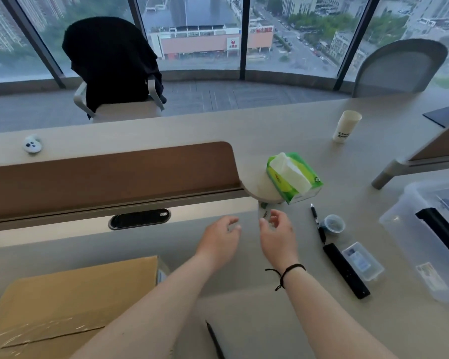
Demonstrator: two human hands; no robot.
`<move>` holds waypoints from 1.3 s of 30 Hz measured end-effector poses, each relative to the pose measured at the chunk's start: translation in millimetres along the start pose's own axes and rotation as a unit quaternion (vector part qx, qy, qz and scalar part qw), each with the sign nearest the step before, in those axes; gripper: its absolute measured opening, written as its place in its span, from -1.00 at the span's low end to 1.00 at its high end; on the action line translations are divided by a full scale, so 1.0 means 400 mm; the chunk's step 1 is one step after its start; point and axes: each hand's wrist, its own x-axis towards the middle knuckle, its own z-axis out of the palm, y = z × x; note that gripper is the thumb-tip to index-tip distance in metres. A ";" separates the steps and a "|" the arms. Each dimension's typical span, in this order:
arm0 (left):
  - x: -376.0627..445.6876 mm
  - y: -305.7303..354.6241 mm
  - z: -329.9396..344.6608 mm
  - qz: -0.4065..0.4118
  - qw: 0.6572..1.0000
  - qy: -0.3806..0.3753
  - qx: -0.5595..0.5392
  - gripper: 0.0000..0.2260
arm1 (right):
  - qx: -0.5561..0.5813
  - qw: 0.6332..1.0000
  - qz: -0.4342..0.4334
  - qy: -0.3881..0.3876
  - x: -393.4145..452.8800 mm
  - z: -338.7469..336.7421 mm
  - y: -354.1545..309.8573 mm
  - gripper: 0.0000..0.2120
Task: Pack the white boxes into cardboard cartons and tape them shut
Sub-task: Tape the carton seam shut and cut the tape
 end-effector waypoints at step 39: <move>0.241 0.195 0.116 -0.260 0.920 -0.023 -0.292 -0.95 | 0.268 0.936 0.215 -0.071 0.186 -0.050 -0.065 -0.91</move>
